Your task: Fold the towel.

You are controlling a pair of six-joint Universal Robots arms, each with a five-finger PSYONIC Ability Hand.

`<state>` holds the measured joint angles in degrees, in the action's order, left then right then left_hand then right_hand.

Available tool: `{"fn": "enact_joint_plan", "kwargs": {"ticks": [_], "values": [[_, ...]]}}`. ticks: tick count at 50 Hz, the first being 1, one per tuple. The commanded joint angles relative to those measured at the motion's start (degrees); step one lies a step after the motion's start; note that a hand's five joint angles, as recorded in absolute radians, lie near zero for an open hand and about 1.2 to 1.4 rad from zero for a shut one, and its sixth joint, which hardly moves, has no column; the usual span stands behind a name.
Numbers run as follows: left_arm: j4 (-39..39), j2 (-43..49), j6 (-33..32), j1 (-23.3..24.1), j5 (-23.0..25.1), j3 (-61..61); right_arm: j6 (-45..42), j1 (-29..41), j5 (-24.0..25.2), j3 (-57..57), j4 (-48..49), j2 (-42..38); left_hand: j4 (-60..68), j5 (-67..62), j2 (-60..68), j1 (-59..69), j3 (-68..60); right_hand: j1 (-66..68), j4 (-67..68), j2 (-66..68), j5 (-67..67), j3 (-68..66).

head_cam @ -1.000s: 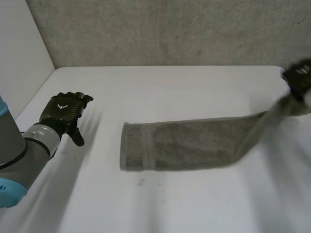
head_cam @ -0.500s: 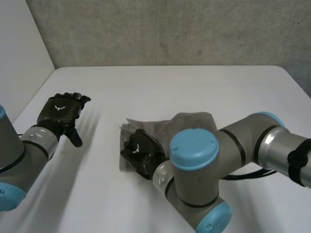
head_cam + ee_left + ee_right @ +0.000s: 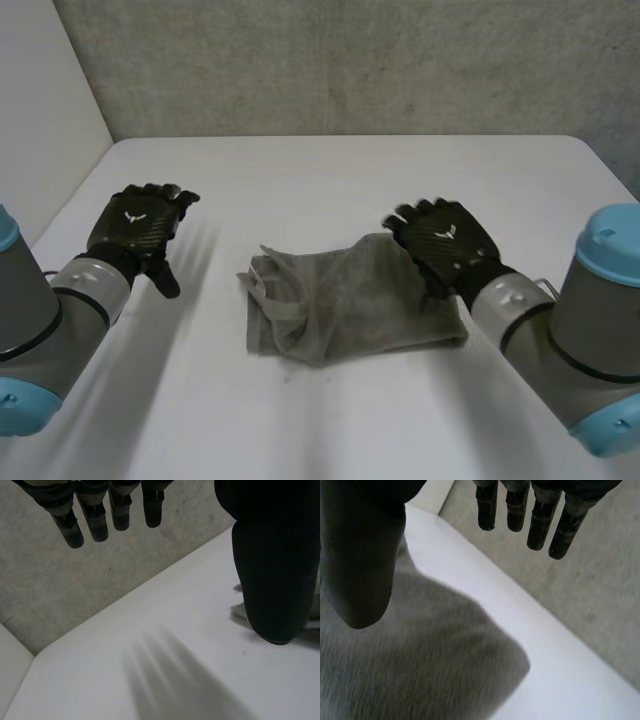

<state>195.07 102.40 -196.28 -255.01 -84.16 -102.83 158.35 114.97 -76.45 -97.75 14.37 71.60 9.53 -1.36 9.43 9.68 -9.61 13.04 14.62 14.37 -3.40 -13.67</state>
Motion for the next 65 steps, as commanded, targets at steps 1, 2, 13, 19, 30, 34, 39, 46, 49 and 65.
{"fn": "enact_joint_plan", "kwargs": {"ticks": [1, 2, 13, 19, 30, 34, 39, 46, 49, 65], "values": [[-0.04, -0.10, -0.07, 3.37, -0.38, 1.31, -5.67, -4.83, 0.78, -2.88, -0.40, -4.53, 0.47, 1.36, 0.57, 0.32, -0.39, 2.07, 0.49, 0.75, -1.72, -1.44], [-0.04, -0.10, -0.07, 3.99, -0.39, 1.49, -6.99, -5.36, 0.78, -3.32, -0.40, -5.59, 0.47, 1.36, 0.57, 0.32, -0.39, 3.42, 1.84, 2.10, -3.07, -2.79], [-0.04, -0.10, 0.02, 5.05, -0.56, 1.05, -8.85, -8.80, 1.31, -3.33, -0.31, -8.15, 0.47, 1.36, 0.57, 0.32, -0.39, 66.84, 65.26, 65.52, -66.49, -66.22], [-0.13, -0.27, 0.02, 4.88, -0.65, 0.79, -9.12, -6.79, 0.78, 1.40, 0.31, -5.00, 0.47, 1.36, 0.57, 0.32, -0.39, 66.96, 65.38, 65.63, -66.60, -66.33], [-0.65, -4.40, 0.46, 3.04, -0.83, 0.70, -12.09, 16.74, 1.83, 30.55, -16.36, -19.01, 0.47, 1.36, 0.57, 0.32, -0.39, 66.96, 65.38, 65.63, -66.60, -66.33], [-0.65, -5.81, 1.51, 2.07, -1.18, 0.52, -17.80, 23.70, 1.92, 41.64, -23.93, -28.86, 0.47, 1.36, 0.57, 0.32, -0.39, 66.96, 65.38, 65.63, -66.60, -66.33], [-0.65, -5.90, 3.36, 1.89, -1.88, 0.35, -20.28, 25.74, 0.17, 44.40, -26.50, -33.10, 0.47, 1.36, 0.57, 0.32, -0.39, 61.02, 59.44, 59.70, -60.67, -60.39], [-0.65, -5.72, 3.71, 2.68, -1.71, 0.96, -13.86, 24.60, -2.47, 40.01, -23.52, -26.17, 0.47, 1.36, 0.57, 0.32, -0.39, -3.04, -4.62, -4.37, 3.40, 3.67], [-0.65, -5.72, 4.06, 3.38, -1.79, 2.02, -3.67, 20.91, -2.47, 35.17, -18.68, -19.57, 0.47, 1.36, 0.57, 0.32, -0.39, -3.04, -4.62, -4.37, 3.40, 3.67], [-6.98, 10.71, 17.16, 15.16, -1.27, 13.18, 20.24, 9.31, 0.52, 26.56, -18.15, -15.35, 0.85, 0.98, 0.95, 0.70, -0.77, -3.04, -4.62, -4.37, 3.40, 3.67]]}}
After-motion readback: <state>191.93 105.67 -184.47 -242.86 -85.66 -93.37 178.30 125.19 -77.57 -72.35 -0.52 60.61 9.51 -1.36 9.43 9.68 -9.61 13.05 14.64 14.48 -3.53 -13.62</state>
